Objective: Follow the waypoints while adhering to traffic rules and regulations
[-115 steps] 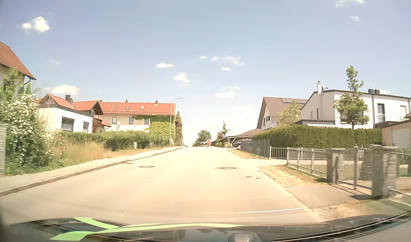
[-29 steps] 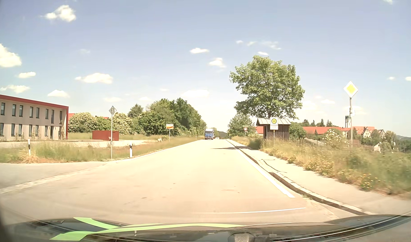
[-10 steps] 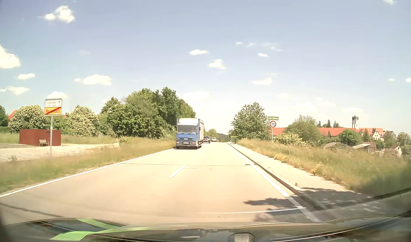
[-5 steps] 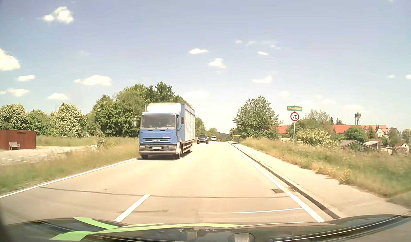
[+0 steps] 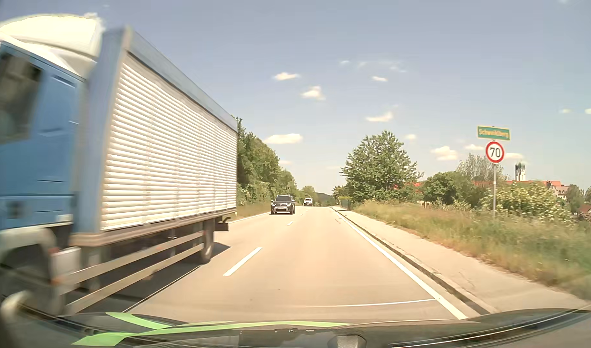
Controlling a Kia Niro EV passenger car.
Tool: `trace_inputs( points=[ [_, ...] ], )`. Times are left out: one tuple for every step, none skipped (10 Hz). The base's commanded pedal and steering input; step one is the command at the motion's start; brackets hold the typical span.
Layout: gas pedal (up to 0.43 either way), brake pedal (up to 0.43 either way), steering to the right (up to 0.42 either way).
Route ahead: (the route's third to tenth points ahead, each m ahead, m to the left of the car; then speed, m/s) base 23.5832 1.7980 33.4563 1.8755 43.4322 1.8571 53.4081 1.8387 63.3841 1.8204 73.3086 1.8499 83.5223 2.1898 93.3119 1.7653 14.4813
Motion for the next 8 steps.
trace_inputs(
  points=[
    [0.220,0.000,-0.005],
    [0.220,0.000,-0.004],
    [0.220,0.000,-0.001],
    [0.220,0.000,0.000],
    [0.228,0.000,0.000],
    [0.228,0.000,0.000],
    [0.228,0.000,0.000],
    [0.228,0.000,0.000]
  ],
)
